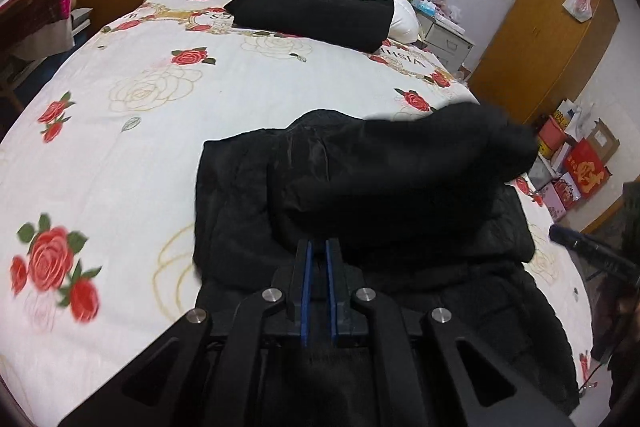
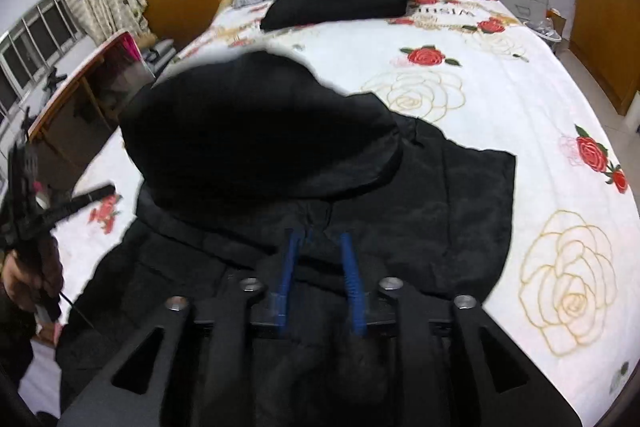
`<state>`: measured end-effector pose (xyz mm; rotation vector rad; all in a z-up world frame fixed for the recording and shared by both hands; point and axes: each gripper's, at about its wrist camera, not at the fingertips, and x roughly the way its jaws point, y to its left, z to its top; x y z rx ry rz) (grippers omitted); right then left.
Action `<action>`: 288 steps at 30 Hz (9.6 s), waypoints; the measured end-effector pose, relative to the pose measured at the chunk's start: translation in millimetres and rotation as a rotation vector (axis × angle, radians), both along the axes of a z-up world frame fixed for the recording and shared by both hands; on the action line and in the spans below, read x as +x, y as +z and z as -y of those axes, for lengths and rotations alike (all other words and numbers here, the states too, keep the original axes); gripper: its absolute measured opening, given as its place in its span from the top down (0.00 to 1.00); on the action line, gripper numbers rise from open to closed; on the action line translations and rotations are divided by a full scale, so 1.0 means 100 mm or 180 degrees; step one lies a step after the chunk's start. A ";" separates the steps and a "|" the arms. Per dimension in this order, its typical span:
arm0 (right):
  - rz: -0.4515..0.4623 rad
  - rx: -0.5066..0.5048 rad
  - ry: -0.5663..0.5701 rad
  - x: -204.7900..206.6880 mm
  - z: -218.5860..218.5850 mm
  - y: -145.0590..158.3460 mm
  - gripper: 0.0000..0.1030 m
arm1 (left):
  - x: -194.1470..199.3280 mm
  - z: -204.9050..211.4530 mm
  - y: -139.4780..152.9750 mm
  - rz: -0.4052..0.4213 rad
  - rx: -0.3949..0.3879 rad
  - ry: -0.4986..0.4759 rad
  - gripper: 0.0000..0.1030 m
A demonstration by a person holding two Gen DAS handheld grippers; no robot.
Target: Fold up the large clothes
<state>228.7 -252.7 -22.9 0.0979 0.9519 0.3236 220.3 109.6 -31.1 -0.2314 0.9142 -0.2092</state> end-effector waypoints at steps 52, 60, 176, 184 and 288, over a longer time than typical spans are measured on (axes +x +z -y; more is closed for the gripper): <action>-0.1225 0.0809 -0.0392 0.07 -0.42 -1.27 0.91 | -0.17 0.54 -0.71 -0.0584 -0.0306 0.0178 0.36; -0.1054 0.0776 -0.0398 -0.04 -0.10 -1.07 0.67 | -0.19 0.28 -0.17 -0.0028 -0.0404 0.0321 0.38; -0.0208 0.1017 -0.0865 -2.26 1.11 -0.27 0.87 | -2.02 -0.22 0.03 0.0167 0.0258 0.0487 0.83; 0.0020 0.1231 -0.0895 -2.07 1.21 -0.01 0.87 | -1.84 -0.46 0.26 0.0318 -0.0201 0.0636 0.84; 0.0208 -0.0484 -0.0478 1.32 -0.16 -0.71 0.56 | 1.72 1.19 -0.71 0.0266 0.0518 -0.0270 0.66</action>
